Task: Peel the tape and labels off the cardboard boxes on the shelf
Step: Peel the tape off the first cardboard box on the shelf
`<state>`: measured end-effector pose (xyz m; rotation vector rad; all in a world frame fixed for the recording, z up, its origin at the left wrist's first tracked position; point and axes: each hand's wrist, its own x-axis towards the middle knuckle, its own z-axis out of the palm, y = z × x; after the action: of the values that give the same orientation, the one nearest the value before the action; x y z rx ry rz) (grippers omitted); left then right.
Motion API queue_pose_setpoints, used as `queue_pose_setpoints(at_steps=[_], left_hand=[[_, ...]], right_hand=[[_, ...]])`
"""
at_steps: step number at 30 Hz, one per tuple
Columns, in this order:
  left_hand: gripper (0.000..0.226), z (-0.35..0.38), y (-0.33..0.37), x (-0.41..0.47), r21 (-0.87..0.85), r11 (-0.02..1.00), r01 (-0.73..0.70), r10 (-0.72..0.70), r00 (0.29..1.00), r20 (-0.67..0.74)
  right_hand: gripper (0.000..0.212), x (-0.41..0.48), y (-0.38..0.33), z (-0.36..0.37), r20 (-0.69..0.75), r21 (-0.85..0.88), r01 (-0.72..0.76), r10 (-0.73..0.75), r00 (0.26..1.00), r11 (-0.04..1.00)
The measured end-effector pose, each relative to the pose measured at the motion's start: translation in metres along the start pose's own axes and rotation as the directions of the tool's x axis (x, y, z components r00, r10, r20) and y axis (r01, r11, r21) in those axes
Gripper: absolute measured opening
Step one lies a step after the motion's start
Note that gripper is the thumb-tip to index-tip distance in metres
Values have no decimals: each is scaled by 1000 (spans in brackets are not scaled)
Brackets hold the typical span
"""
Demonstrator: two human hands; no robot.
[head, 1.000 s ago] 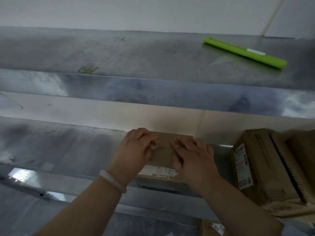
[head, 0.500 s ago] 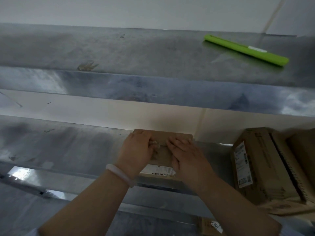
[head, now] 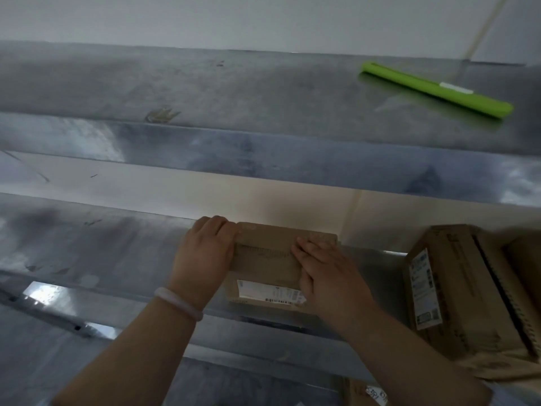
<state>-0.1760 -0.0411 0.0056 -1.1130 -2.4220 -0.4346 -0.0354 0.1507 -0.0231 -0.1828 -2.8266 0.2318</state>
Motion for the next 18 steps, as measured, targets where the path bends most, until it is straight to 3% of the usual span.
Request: queue_pose_setpoints(at_steps=[3,6,8,11,18], left_hand=[[22,2,4,-1,-100,995,0,11,994,106],[21,-3,10,1,-288,942,171,-114,972,206],[18,-4,12,4,-337,904,262,-207,959,192],[26,-4,12,4,-286,873,395,-341,914,221],[24,-8,16,12,-130,874,468,-389,835,388]], right_hand=[[50,1,0,-1,9,1,-3,3,1000,1000],[51,2,-2,-1,11,3,-9,9,1000,1000],[50,2,-1,-1,0,6,-9,9,1000,1000],[50,2,-1,-1,0,12,-15,15,1000,1000],[54,2,-6,0,5,-31,-35,35,999,999]])
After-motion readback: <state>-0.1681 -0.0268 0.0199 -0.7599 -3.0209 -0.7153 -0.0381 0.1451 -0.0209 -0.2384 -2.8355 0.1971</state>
